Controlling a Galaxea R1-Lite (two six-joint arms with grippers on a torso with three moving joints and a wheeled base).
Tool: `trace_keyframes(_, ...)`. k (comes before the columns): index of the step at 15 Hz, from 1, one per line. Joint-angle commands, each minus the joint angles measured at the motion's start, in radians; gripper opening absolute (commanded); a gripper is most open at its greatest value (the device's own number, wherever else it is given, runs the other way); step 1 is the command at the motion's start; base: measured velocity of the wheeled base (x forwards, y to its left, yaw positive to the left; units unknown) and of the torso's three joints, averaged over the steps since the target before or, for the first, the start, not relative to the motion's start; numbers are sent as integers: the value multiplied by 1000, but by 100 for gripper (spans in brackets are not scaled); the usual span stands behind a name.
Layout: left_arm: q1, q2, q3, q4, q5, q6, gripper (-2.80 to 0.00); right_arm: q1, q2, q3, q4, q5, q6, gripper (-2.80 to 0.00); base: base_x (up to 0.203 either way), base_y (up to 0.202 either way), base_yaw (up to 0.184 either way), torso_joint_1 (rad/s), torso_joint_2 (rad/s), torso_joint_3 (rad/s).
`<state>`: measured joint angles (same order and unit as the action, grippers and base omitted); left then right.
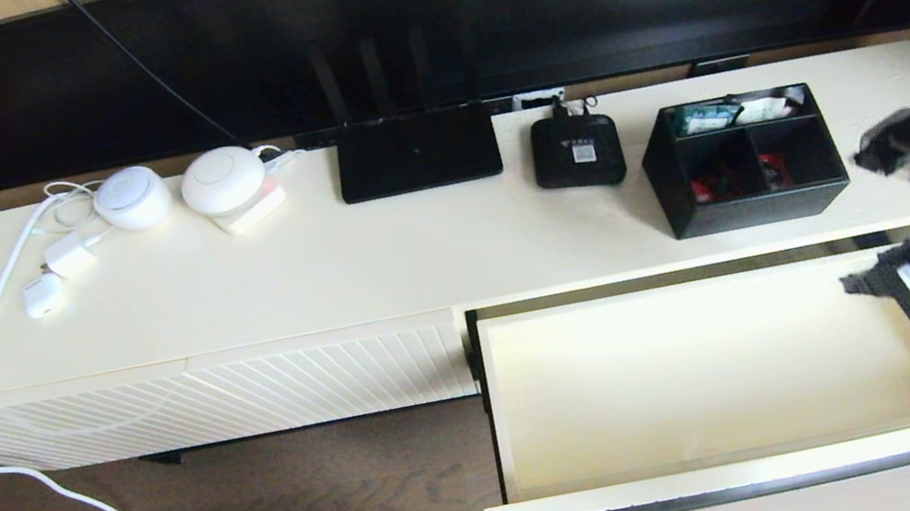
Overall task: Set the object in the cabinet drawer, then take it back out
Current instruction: Close the drawer
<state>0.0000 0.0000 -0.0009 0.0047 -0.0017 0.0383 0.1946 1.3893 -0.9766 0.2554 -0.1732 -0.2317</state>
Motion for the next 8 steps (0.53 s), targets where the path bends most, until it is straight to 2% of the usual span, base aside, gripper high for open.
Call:
trace_keyframes(1,0,1,-1,0,0,0,-280,37,-106,229,-83,0,-144,-280,0,0,0,0,0,0)
trace_keyframes(5,0,1,-1,0,0,0,-280,228,-87,540,-379,1,-337,-280,0,0,0,0,0,0)
trace_keyframes(8,0,0,0,0,0,0,-280,331,-34,633,-456,1,-371,-280,0,0,0,0,0,0)
